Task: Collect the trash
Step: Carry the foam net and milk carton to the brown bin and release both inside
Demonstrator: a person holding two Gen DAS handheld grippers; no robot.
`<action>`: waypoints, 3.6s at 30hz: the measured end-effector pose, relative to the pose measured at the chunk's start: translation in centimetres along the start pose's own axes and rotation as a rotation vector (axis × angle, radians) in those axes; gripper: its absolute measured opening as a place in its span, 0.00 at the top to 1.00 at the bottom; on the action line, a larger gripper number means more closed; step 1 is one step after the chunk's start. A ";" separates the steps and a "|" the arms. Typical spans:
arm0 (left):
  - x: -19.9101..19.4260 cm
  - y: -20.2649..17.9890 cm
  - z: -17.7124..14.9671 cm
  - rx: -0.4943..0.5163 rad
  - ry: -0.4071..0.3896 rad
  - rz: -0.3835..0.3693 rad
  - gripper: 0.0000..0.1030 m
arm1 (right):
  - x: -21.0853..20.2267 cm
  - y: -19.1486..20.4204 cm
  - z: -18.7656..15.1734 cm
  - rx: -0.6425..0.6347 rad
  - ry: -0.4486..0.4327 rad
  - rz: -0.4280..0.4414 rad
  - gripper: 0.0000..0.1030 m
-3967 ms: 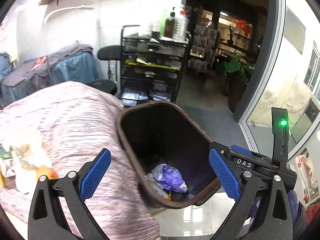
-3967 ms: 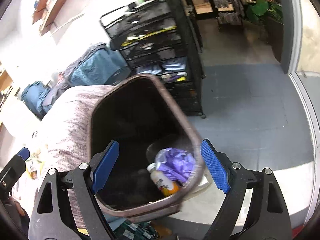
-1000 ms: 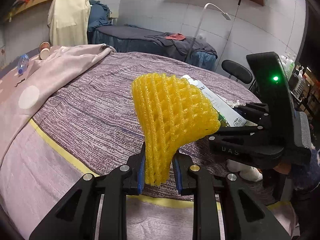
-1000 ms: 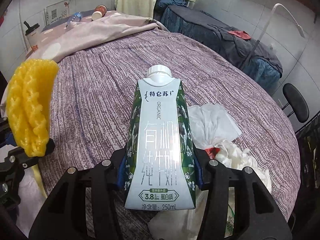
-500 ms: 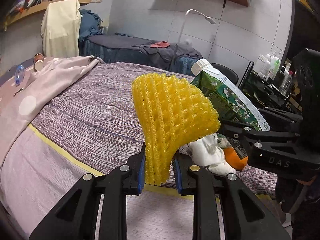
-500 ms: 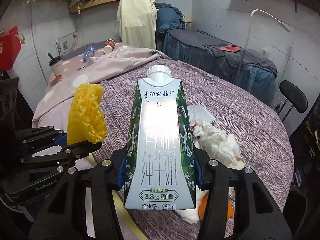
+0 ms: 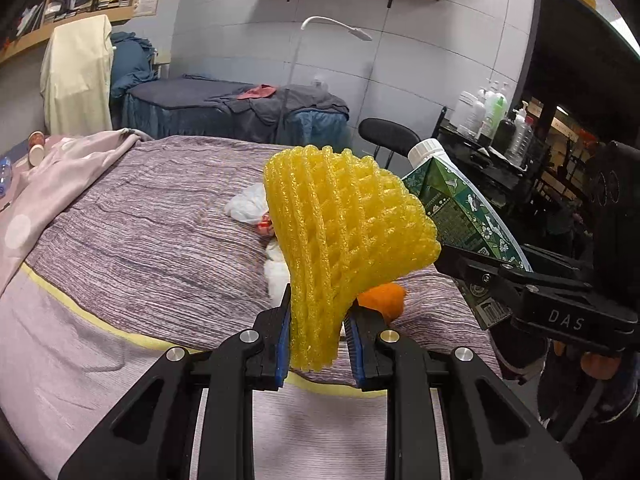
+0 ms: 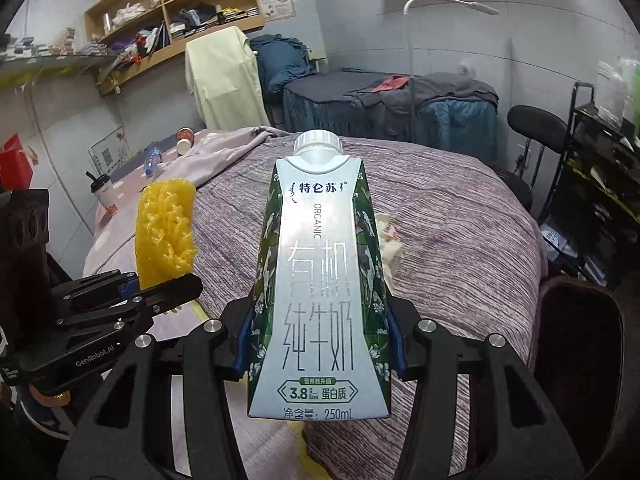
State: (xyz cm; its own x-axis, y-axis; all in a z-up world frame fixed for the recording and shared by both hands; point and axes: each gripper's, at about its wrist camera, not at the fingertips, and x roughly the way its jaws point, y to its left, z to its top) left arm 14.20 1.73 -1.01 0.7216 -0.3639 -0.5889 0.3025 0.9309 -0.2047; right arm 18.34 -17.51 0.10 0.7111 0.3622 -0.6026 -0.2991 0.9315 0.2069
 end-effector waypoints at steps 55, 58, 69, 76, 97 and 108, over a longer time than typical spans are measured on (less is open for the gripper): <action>8.7 -20.8 -2.2 0.271 0.220 -0.326 0.78 | -3.4 -24.7 -14.4 0.561 0.119 -0.425 0.36; 8.9 -20.9 -2.3 0.271 0.228 -0.331 0.78 | -4.2 -24.4 -14.5 0.560 0.099 -0.438 0.35; 9.7 -23.6 -1.9 0.307 0.241 -0.367 0.78 | -8.7 -23.9 -14.5 0.583 -0.021 -0.504 0.30; 11.1 -25.5 -1.6 0.327 0.266 -0.387 0.78 | -11.2 -24.0 -14.9 0.615 -0.062 -0.540 0.30; 16.7 -28.6 -2.1 0.368 0.360 -0.337 0.78 | -14.3 -26.5 -17.7 0.717 -0.097 -0.643 0.19; 16.4 -28.5 -2.2 0.371 0.316 -0.341 0.22 | -14.6 -26.7 -17.7 0.730 -0.107 -0.656 0.19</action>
State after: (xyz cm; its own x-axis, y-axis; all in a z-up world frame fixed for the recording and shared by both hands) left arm 16.07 -30.75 -6.56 0.3426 -0.5607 -0.7538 0.7232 0.6696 -0.1693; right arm 4.70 -48.24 -10.27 0.6600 -0.2659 -0.7026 0.6158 0.7272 0.3032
